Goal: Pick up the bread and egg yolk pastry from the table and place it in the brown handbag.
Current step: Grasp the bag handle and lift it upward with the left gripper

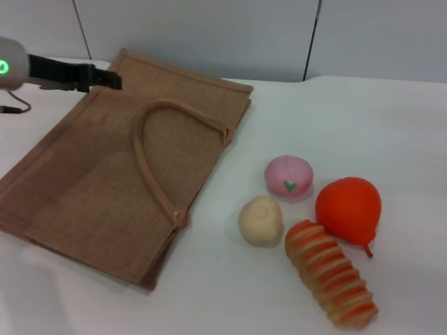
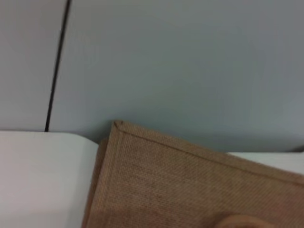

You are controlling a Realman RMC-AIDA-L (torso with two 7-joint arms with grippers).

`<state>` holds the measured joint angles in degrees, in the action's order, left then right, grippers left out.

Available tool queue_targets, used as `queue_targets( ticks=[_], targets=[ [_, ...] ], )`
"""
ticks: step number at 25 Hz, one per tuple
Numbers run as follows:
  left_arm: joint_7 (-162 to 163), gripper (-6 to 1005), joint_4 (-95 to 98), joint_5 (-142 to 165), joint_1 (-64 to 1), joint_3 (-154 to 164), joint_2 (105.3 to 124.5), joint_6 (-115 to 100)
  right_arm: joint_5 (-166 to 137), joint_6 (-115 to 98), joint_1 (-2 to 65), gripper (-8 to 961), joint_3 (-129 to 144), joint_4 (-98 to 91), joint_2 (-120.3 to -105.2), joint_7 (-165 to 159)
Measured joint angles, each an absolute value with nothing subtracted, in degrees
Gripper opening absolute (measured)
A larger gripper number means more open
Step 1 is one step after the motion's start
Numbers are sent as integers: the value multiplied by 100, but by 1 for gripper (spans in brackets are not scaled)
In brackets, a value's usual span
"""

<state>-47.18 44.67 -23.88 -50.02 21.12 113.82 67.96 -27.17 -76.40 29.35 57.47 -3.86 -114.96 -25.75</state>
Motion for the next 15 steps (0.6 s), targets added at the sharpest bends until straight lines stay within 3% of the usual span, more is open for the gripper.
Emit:
queue_targets(
  ticks=[7, 15],
  targets=[
    [-4708, 712, 3967, -2352, -5072, 3178, 11609, 5777, -2709, -7637, 2951, 859, 5748, -386, -11496, -2580],
    [-4798, 695, 3191, -2349, -5147, 3517, 11619, 4892, -2706, -7637, 2958, 859, 5748, -386, -11496, -2590]
  ],
)
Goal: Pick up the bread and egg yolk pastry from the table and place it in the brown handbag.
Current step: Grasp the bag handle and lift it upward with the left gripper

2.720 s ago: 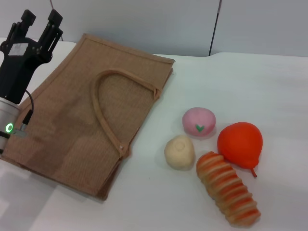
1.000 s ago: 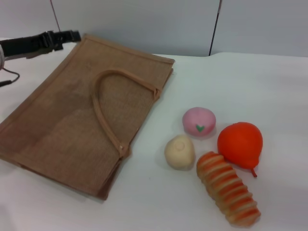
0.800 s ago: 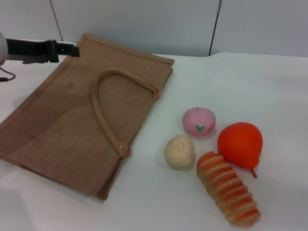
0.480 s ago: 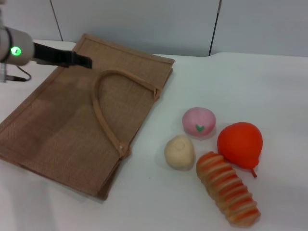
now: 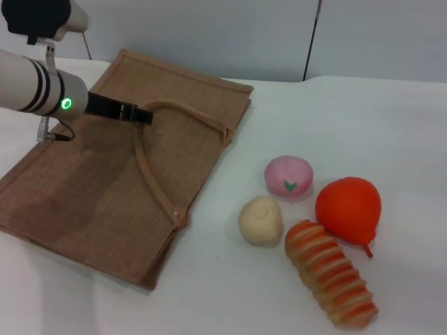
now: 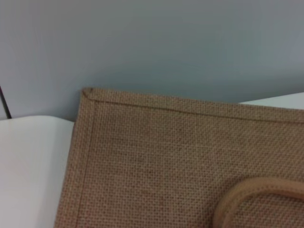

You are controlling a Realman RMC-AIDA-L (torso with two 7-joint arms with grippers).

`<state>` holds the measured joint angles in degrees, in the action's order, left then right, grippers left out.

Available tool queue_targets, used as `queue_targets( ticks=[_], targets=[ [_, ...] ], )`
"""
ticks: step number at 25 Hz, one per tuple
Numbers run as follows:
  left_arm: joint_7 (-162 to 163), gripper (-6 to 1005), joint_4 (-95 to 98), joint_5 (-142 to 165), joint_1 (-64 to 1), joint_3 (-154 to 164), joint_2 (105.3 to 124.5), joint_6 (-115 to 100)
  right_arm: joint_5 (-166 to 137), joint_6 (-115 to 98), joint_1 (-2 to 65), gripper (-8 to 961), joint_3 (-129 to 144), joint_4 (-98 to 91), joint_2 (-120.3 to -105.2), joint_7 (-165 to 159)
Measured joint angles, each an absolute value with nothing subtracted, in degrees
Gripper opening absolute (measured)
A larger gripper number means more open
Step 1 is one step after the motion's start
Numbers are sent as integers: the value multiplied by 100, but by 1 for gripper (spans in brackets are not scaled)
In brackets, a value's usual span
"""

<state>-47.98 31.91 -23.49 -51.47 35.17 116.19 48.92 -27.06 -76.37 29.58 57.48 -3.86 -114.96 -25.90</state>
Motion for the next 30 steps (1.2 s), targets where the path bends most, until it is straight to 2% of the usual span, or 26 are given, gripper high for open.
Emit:
queue_targets(
  ticks=[27, 30],
  targets=[
    [-5267, 636, 2434, -2362, -5353, 3665, 11654, 4039, -2706, -7576, 2988, 859, 5748, -386, -11507, -2583],
    [-5272, 491, 2420, -2375, -5353, 3665, 11658, 4022, -2707, -7576, 2988, 858, 5748, -386, -11506, -2583]
  ],
)
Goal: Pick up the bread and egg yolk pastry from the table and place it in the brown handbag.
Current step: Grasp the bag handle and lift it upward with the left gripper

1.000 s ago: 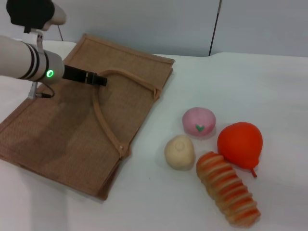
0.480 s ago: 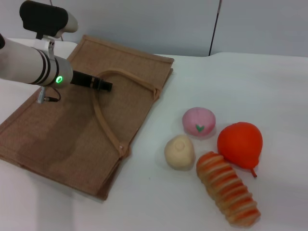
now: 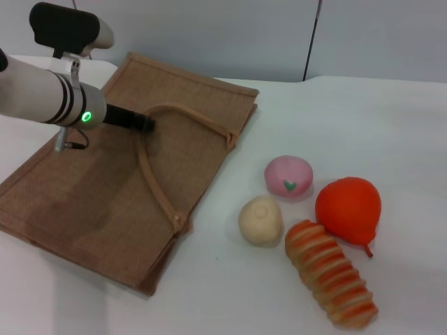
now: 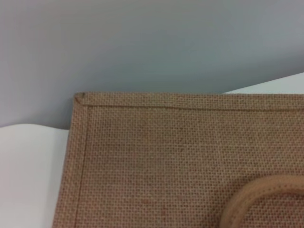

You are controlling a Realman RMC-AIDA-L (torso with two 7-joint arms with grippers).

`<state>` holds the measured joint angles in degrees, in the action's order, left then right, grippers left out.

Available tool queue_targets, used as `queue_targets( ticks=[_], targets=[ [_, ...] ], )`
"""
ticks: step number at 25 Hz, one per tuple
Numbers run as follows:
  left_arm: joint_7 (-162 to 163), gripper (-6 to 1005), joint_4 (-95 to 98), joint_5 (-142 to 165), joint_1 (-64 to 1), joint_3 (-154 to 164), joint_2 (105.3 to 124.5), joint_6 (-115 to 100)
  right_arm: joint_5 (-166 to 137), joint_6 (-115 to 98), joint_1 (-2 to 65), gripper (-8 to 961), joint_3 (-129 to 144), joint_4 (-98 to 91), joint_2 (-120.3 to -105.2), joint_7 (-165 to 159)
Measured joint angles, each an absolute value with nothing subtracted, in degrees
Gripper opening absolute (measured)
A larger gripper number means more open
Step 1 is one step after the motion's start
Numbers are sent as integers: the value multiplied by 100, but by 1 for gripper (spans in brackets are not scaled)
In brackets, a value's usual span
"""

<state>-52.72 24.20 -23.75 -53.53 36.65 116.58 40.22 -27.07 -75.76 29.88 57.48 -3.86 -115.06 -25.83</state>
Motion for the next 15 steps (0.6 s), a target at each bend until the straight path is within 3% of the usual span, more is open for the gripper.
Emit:
queue_targets(
  ticks=[7, 15],
  targets=[
    [-5258, 164, 2382, -2418, -5360, 3665, 11674, 3983, -2706, -7576, 2986, 858, 5748, -387, -11505, -2586],
    [-5607, 132, 2410, -3033, -5260, 3665, 11685, 3989, -2709, -7576, 2955, 858, 5748, -387, -11505, -2578]
  ],
)
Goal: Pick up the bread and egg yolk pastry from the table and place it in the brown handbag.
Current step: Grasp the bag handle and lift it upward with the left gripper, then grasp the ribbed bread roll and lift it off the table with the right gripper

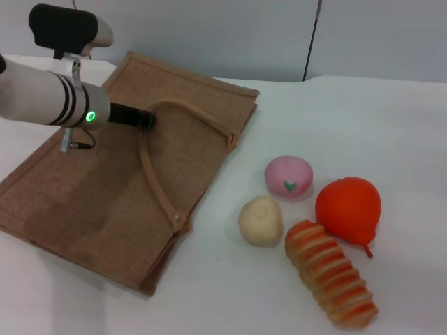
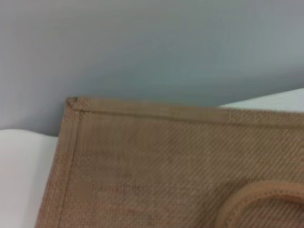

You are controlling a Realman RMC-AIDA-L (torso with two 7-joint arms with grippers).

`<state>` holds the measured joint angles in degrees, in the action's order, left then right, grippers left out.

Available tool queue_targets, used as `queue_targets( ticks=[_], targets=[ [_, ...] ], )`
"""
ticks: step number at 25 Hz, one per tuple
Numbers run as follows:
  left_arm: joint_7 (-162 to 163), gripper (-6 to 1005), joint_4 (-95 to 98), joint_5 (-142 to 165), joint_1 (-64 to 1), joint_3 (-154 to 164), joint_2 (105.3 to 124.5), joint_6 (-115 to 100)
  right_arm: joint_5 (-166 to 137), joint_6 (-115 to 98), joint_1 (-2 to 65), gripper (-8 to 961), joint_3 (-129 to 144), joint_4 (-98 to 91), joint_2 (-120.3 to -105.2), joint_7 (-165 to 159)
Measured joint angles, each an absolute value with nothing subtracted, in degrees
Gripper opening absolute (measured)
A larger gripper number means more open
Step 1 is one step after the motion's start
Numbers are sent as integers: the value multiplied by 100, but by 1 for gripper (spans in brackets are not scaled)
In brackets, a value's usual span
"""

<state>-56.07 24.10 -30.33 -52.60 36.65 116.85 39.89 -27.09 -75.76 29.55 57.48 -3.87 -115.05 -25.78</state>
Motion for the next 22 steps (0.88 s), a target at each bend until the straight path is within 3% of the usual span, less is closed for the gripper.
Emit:
queue_targets(
  ticks=[9, 13, 14, 22],
  targets=[
    [-7964, 121, 2659, -6405, -4388, 3601, 11654, 5129, -3240, -7630, 2992, 858, 6050, -433, -11450, -2766],
    [-9230, 121, 2790, -8228, -3765, 3595, 11643, 6346, -4385, -7606, 3046, 858, 6198, -781, -11251, -3680],
    [-9530, 122, 2771, -8624, -3646, 3595, 11641, 6662, -5048, -7626, 3077, 858, 6223, -955, -11133, -4174],
    [-10394, 123, 2694, -9809, -3169, 3594, 11638, 8068, -7383, -7873, 3129, 857, 6223, -1999, -10974, -5756]
  ],
)
